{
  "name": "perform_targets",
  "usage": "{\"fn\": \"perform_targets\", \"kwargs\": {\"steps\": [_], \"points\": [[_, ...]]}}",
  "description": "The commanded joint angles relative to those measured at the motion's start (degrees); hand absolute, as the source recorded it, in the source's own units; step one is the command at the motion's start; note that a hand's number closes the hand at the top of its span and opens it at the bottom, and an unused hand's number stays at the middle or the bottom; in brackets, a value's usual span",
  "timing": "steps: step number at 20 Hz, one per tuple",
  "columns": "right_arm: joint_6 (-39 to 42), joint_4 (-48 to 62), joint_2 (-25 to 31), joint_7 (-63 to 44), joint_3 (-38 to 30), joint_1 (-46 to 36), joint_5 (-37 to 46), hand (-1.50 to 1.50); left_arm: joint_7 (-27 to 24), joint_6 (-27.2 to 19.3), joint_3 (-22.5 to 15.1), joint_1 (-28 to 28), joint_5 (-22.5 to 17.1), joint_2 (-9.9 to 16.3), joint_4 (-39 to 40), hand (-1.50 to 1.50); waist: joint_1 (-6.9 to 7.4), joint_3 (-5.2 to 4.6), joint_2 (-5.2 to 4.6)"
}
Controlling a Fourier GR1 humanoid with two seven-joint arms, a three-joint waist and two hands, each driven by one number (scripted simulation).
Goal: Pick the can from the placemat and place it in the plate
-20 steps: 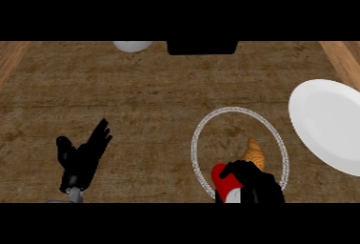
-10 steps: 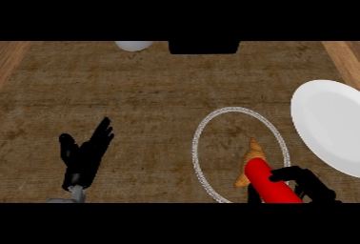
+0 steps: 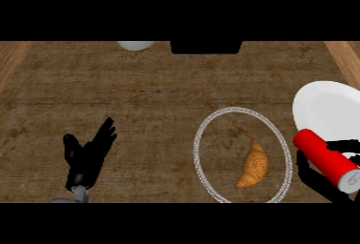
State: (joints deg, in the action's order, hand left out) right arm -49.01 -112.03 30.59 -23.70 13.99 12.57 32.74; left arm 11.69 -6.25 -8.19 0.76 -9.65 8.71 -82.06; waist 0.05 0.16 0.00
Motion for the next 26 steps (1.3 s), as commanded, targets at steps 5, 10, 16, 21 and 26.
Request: {"fn": "perform_targets", "kwargs": {"steps": [5,10,16,21,26], "points": [[0.62,23.08,3.50,18.90,-14.54,-10.34,-21.47,1.50,-1.55,1.57,0.65,1.04,-0.37,-0.08,1.15,0.00,0.44,0.01,-0.18],[8.35,39.66,2.79,34.18,-22.23,-19.63,-30.13,1.50,1.67,-0.03,-0.32,0.78,1.35,-0.24,-1.99,0.00,0.73,-0.02,-0.15],[14.98,64.51,2.19,51.11,-28.89,-31.09,-33.74,1.50,0.78,2.22,1.52,-2.35,0.09,-0.04,2.04,0.00,1.21,0.00,-0.44],[23.47,76.34,12.19,36.31,-21.99,-32.78,-25.68,-1.50,-0.54,1.64,-0.88,-0.80,1.61,-1.41,1.04,0.00,3.52,-0.01,-1.22],[30.12,88.03,7.75,46.64,-23.35,-40.75,-27.17,-1.50,-0.31,2.78,-0.26,0.04,1.05,-0.51,0.41,0.00,3.15,0.15,-0.97]]}}
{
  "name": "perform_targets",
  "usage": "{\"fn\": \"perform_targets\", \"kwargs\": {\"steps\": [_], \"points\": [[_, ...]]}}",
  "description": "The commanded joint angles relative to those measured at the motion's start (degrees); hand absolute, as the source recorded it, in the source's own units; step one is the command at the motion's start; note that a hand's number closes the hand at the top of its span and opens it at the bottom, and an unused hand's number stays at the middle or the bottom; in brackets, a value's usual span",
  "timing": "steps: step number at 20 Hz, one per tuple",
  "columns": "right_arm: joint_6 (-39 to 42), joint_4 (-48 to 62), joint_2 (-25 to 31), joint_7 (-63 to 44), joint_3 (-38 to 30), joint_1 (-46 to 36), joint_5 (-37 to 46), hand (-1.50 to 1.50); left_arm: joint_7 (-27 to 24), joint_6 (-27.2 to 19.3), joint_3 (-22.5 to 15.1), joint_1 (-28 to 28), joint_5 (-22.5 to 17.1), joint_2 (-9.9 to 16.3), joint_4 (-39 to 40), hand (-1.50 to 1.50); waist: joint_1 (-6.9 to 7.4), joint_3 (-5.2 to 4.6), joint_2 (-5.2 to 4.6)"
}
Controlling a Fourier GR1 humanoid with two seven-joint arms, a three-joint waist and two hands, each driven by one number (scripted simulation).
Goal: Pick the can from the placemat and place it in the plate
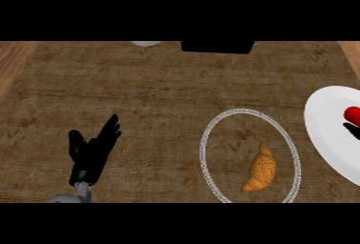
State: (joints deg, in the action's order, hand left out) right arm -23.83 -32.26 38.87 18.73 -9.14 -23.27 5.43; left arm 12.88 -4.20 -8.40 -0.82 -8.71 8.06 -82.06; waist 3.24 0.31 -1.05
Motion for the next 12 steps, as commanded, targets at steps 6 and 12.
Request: {"fn": "perform_targets", "kwargs": {"steps": [6,12], "points": [[8.81,11.12,-2.04,17.42,-8.26,-7.24,-7.01,-1.50,-2.15,-0.05,1.55,-1.36,0.55,0.18,2.76,0.00,-0.94,0.11,-0.12],[17.31,15.95,2.47,21.55,-16.73,-8.14,-14.58,-1.50,-1.58,1.06,1.91,0.15,-0.83,0.13,1.60,0.00,-1.43,0.01,0.23]]}}
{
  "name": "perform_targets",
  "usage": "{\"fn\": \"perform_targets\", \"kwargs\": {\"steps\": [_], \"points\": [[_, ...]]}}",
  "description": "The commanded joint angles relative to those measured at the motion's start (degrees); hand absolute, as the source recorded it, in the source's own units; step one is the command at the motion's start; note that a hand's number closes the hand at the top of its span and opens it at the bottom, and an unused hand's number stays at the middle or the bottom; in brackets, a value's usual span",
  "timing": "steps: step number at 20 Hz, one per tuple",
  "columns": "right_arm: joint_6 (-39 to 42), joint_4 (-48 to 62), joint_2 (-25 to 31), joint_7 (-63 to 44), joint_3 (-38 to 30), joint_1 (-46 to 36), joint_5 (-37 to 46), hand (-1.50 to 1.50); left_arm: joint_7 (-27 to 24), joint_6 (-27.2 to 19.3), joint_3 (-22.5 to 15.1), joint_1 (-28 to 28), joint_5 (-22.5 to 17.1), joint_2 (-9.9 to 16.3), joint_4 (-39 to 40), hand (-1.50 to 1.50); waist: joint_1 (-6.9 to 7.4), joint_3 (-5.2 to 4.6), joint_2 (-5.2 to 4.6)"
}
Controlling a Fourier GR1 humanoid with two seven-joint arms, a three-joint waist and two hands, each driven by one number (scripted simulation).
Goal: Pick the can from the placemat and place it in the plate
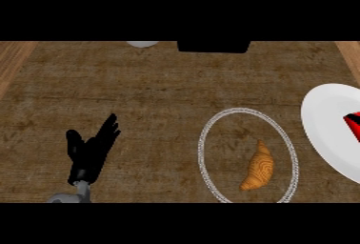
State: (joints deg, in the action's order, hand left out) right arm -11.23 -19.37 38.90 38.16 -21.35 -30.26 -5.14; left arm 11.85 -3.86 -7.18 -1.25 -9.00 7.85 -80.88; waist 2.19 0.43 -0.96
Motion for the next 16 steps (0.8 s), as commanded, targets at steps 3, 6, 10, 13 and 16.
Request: {"fn": "perform_targets", "kwargs": {"steps": [3,6,10,13,16], "points": [[11.59,6.79,5.51,3.30,-5.73,1.55,-4.86,-1.50,0.69,-0.85,-1.14,2.44,1.07,-0.66,-1.89,0.00,-0.44,-0.10,0.24],[18.63,7.37,6.47,3.18,-5.79,3.47,-5.56,-1.50,-0.34,1.00,2.44,0.14,-0.43,1.48,1.10,0.00,-1.39,-0.25,0.52],[30.65,8.38,10.62,5.82,-5.25,6.79,-5.07,-1.50,-1.47,-0.85,0.09,0.67,1.29,-1.67,1.99,0.00,-1.46,-0.17,0.38],[35.60,8.62,12.59,9.01,-4.61,11.15,-4.35,-1.50,1.93,-3.83,-1.54,2.16,2.73,-3.01,-3.44,0.00,-1.49,-0.20,0.72],[36.12,9.21,11.19,14.75,-3.53,14.82,-2.73,-1.50,1.03,0.47,1.23,1.61,0.29,0.13,-1.65,0.00,-1.37,-0.15,0.59]]}}
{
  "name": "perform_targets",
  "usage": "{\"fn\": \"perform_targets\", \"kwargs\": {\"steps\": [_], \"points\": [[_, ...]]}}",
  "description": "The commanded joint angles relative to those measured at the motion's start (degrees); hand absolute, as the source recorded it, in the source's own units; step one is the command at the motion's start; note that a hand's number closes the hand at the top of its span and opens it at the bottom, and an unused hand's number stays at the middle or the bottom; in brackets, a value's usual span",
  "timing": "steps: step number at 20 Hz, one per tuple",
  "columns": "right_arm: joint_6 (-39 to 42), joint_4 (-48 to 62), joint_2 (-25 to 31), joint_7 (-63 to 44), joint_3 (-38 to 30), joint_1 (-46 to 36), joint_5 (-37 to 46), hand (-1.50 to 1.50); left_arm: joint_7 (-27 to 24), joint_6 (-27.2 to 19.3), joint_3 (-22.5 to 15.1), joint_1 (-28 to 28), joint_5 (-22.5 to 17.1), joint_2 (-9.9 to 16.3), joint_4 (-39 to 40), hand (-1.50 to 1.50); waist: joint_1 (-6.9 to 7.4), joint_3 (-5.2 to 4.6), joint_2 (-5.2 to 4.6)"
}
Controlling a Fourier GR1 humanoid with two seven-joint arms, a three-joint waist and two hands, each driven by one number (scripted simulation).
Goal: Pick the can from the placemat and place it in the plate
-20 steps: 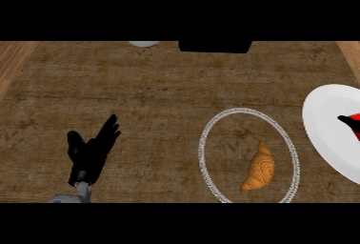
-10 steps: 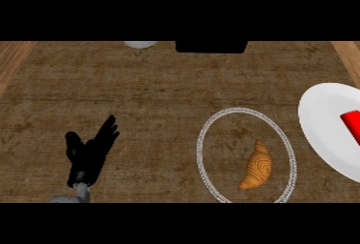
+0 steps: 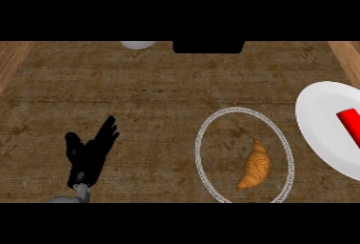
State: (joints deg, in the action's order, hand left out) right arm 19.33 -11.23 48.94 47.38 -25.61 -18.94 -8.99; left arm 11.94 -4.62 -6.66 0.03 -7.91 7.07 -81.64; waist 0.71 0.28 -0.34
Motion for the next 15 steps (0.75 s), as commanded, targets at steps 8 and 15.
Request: {"fn": "perform_targets", "kwargs": {"steps": [8,15], "points": [[4.66,-0.83,3.21,10.00,2.64,9.83,3.54,-1.50,1.09,-0.66,1.26,-1.84,0.93,-0.65,1.86,0.00,-0.60,-0.11,0.16],[3.02,-0.90,0.02,13.70,2.80,14.20,3.66,-1.50,3.20,0.13,0.62,1.78,0.58,-0.32,-4.14,0.00,-0.46,-0.10,0.31]]}}
